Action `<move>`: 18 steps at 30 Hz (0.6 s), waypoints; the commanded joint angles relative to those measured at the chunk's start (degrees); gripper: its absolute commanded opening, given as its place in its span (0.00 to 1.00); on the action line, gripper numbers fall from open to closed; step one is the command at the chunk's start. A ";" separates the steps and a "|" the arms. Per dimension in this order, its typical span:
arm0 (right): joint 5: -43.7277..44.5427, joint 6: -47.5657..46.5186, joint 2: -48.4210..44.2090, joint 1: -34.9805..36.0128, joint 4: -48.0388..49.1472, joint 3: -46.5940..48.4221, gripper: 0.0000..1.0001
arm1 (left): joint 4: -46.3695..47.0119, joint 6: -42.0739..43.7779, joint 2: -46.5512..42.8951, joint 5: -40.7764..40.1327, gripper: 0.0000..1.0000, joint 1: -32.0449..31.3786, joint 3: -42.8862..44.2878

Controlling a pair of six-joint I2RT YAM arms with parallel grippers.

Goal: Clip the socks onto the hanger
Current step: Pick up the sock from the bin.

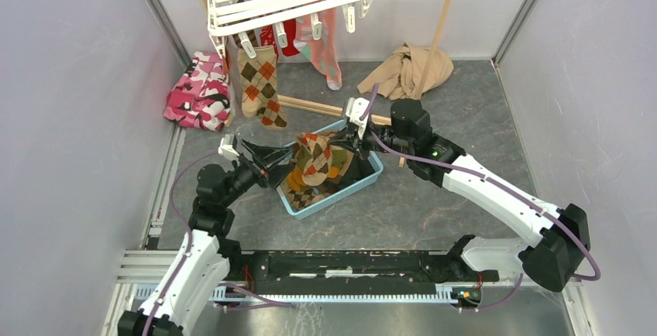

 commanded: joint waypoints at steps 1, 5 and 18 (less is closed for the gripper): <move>-5.55 -4.90 -0.74 0.33 3.72 -1.26 0.00 | -1.85 -8.44 2.51 -6.71 1.00 -5.12 1.30; -6.33 -6.65 -0.18 1.58 3.19 -1.64 0.00 | 0.93 -10.88 6.47 -8.61 1.00 -8.93 1.74; -1.63 -10.01 -0.36 4.09 -0.47 -3.18 0.00 | 7.35 -16.25 8.37 -13.61 0.91 -10.70 0.37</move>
